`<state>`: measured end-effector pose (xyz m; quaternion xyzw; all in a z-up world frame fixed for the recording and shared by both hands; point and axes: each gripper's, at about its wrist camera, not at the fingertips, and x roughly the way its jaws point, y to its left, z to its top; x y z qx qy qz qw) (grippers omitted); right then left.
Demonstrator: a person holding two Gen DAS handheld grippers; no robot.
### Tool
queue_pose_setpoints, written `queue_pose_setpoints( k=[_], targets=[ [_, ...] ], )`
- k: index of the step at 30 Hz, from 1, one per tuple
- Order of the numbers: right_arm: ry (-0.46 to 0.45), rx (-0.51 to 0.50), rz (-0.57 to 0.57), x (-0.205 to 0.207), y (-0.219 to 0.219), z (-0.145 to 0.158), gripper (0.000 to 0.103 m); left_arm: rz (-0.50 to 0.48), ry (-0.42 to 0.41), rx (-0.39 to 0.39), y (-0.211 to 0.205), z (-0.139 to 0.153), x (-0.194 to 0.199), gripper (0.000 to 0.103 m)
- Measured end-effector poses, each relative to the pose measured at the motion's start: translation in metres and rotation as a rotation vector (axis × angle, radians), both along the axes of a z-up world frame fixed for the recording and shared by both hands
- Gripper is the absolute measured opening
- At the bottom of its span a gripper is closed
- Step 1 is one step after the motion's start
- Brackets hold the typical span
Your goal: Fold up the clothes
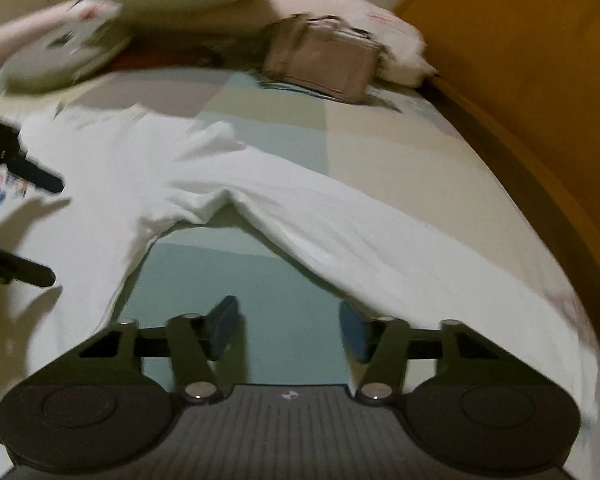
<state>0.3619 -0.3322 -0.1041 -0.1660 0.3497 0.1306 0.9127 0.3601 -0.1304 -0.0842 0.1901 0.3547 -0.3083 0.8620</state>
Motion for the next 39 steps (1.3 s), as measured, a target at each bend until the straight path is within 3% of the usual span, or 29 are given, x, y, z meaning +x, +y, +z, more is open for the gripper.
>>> queue_pose_setpoints(
  k=[6, 8, 17, 20, 23, 29, 30, 33, 37, 39],
  targets=[
    [-0.108, -0.221, 0.153, 0.024, 0.037, -0.008, 0.04, 0.008, 0.004, -0.006, 0.003, 0.003, 0.003, 0.081],
    [-0.115, -0.274, 0.185, 0.029, 0.045, -0.012, 0.006, 0.01, 0.006, -0.008, 0.005, 0.002, 0.003, 0.081],
    [-0.046, -0.284, 0.262, 0.015, 0.021, -0.011, 0.005, 0.027, 0.01, -0.027, 0.014, 0.006, 0.006, 0.081],
    [-0.02, -0.221, 0.236, 0.017, 0.014, 0.003, 0.015, 0.032, 0.011, -0.034, 0.018, 0.007, 0.008, 0.081],
    [-0.037, -0.069, 0.18, 0.025, 0.002, 0.021, 0.027, 0.037, 0.012, -0.041, 0.021, 0.009, 0.009, 0.081],
    [0.069, 0.146, -0.064, 0.068, -0.037, -0.002, 0.036, 0.081, 0.033, -0.077, 0.021, 0.006, 0.027, 0.081],
    [0.079, 0.168, -0.088, 0.069, -0.043, -0.004, 0.038, 0.088, 0.037, -0.082, 0.021, 0.005, 0.03, 0.081],
    [0.071, 0.194, -0.107, 0.052, -0.064, 0.0, 0.057, 0.117, 0.081, -0.052, 0.032, -0.009, 0.032, 0.082],
    [0.06, 0.23, -0.131, 0.03, -0.091, 0.005, 0.06, 0.126, 0.096, -0.074, 0.044, -0.014, 0.032, 0.086],
    [0.01, 0.254, -0.177, 0.031, -0.106, 0.014, 0.067, 0.138, 0.101, -0.07, 0.042, -0.014, 0.034, 0.087]
  ],
)
